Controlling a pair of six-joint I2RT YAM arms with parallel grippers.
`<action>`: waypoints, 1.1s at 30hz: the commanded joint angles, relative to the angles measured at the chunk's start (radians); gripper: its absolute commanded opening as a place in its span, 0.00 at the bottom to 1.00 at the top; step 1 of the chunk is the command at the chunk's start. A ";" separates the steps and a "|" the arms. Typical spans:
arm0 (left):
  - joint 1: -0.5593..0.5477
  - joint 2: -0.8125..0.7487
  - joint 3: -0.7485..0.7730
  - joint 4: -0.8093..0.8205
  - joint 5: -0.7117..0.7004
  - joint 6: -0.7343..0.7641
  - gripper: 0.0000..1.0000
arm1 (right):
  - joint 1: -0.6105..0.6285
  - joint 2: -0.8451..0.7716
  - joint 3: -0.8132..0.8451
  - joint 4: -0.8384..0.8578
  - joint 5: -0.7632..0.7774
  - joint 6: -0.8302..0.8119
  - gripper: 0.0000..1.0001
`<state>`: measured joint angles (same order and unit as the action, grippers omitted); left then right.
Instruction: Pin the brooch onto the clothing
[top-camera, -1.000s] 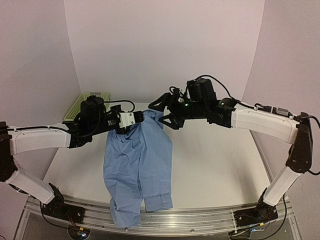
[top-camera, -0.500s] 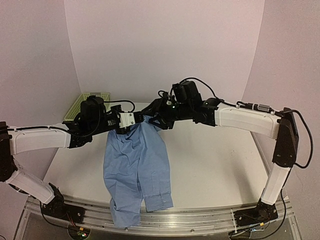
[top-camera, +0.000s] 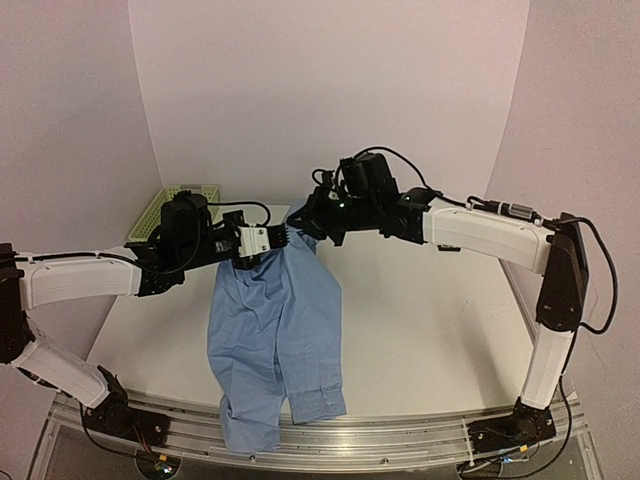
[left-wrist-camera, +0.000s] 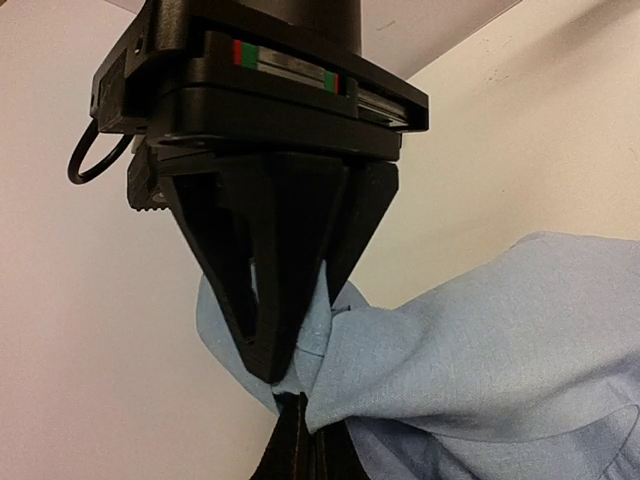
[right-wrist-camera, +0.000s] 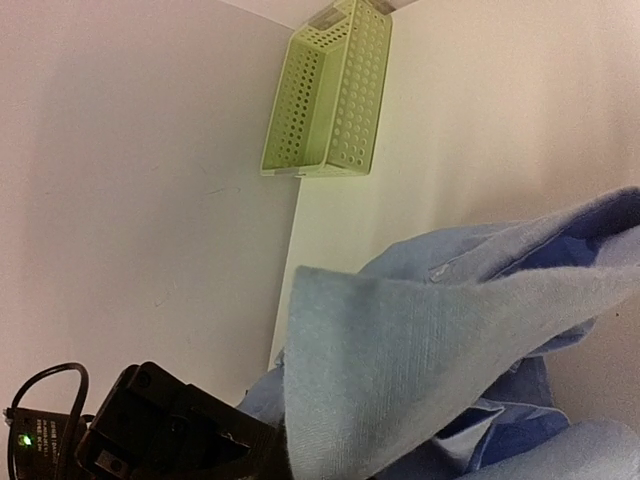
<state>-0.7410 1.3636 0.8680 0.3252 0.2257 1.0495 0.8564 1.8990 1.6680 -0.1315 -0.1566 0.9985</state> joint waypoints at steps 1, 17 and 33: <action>-0.004 -0.019 0.045 -0.018 0.015 -0.034 0.00 | -0.004 -0.020 0.019 0.008 0.003 -0.094 0.00; 0.508 0.092 0.622 -0.879 0.763 -0.423 0.98 | 0.084 0.205 0.638 -0.359 -0.028 -1.373 0.00; 0.554 0.090 0.459 -0.910 0.739 -0.021 0.83 | 0.388 -0.222 -0.221 -0.439 0.280 -1.643 0.00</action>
<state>-0.0638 1.4590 1.4334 -0.4364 1.0131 0.6827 1.2975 1.8469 1.5890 -0.5931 -0.0423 -0.5946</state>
